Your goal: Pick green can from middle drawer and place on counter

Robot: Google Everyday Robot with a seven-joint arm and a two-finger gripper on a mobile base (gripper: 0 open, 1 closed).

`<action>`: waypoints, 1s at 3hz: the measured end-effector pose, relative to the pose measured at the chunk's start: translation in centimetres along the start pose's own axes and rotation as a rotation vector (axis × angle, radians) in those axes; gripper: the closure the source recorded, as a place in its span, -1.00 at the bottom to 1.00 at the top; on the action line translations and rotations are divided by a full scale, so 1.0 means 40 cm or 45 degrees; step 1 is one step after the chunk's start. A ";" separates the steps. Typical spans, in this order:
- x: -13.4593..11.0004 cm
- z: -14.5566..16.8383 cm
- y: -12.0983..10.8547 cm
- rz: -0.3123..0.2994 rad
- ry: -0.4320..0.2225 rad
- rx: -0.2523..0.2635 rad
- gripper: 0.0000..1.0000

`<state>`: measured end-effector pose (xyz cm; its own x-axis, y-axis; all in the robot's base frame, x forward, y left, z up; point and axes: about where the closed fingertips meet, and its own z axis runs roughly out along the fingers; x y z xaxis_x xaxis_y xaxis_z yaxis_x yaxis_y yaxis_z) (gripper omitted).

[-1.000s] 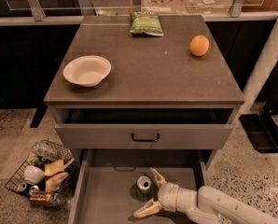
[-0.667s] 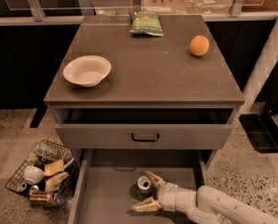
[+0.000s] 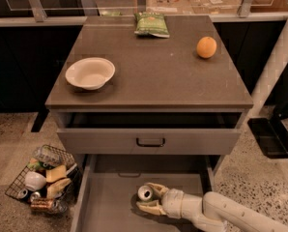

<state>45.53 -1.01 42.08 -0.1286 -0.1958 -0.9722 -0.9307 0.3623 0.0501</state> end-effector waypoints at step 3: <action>-0.021 0.008 0.007 0.002 0.002 -0.018 1.00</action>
Offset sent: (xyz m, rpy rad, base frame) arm -0.0003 0.0017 0.0003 0.0016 0.0001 0.0028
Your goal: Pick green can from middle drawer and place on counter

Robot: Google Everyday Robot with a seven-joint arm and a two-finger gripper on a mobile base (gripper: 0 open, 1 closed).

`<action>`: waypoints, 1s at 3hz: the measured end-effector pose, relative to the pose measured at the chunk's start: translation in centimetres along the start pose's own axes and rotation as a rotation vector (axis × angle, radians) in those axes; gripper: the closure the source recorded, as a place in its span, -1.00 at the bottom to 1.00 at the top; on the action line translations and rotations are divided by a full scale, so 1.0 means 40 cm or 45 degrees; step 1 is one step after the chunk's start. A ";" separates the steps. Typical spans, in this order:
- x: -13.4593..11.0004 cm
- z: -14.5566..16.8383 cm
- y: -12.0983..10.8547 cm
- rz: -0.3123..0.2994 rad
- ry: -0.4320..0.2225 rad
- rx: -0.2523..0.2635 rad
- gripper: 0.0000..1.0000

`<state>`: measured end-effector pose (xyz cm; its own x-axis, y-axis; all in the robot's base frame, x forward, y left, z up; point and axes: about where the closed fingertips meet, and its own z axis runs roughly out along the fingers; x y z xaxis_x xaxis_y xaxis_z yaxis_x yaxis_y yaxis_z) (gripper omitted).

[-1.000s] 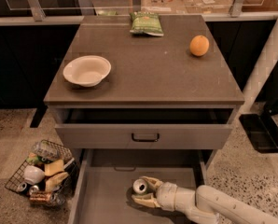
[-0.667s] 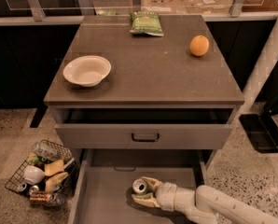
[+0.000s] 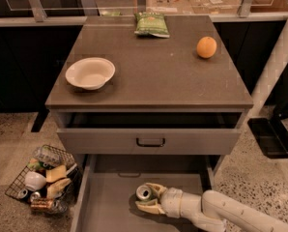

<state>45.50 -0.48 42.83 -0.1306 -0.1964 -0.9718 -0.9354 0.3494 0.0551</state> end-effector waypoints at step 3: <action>-0.289 -0.166 0.168 0.008 -0.012 -0.002 1.00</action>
Offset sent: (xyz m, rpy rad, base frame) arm -0.0768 -0.0207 0.1485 0.0194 0.0324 0.0031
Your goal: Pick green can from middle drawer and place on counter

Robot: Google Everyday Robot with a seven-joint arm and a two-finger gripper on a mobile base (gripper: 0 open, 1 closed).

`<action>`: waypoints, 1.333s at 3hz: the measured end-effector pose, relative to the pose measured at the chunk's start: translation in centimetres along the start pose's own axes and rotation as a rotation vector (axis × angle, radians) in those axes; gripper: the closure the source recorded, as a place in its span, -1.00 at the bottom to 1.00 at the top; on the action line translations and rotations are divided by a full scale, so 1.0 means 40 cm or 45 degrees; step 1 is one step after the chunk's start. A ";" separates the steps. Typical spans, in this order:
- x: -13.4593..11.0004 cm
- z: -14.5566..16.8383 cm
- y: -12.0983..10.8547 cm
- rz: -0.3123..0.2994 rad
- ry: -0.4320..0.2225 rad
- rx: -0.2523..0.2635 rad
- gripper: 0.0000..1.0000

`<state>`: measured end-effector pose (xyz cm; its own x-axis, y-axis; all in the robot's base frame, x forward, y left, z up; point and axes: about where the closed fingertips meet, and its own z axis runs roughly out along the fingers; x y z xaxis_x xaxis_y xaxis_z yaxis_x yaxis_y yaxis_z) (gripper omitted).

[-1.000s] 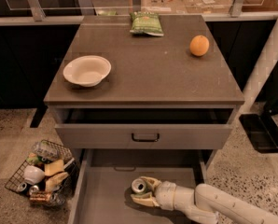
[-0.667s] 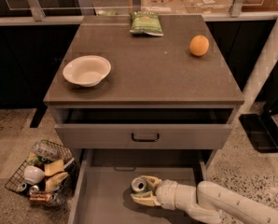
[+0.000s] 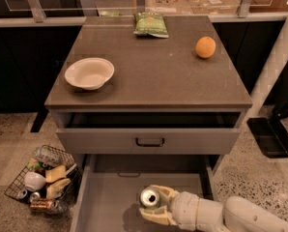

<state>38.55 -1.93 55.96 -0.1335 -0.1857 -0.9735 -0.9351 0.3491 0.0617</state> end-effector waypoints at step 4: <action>-0.465 -0.202 0.055 -0.118 -0.107 0.262 1.00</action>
Offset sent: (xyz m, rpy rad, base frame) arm -0.0424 -0.0453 0.1784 0.0543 -0.1282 -0.1509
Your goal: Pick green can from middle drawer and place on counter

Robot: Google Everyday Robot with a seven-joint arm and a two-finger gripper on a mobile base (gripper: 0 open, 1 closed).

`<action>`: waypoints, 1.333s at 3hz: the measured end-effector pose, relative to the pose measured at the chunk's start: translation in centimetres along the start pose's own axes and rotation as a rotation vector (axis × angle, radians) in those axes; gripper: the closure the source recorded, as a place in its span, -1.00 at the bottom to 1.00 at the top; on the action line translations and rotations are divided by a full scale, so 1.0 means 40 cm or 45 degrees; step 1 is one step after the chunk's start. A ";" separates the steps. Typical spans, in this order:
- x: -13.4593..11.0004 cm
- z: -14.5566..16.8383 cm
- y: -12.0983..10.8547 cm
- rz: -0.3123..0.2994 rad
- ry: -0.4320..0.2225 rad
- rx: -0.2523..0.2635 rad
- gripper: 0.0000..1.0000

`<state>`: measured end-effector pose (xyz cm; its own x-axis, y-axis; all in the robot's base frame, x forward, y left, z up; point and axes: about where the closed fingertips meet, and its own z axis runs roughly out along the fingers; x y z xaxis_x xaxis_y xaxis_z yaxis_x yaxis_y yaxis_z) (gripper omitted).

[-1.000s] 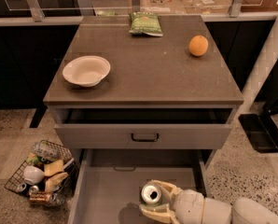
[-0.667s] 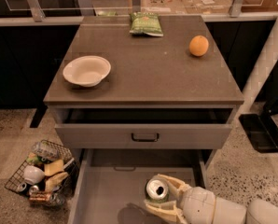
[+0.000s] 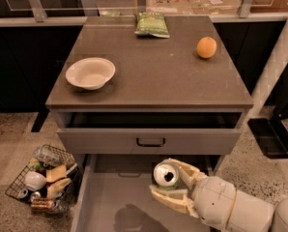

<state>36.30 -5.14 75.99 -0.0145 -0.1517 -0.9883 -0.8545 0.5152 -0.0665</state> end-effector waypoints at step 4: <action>-0.161 0.046 -0.125 -0.002 -0.029 0.145 1.00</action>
Offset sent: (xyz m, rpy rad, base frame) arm 0.0164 0.0071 0.0374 -0.0203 -0.0240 -0.0337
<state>41.63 -5.17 82.44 -0.0007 -0.1342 -0.9910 -0.7898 0.6079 -0.0818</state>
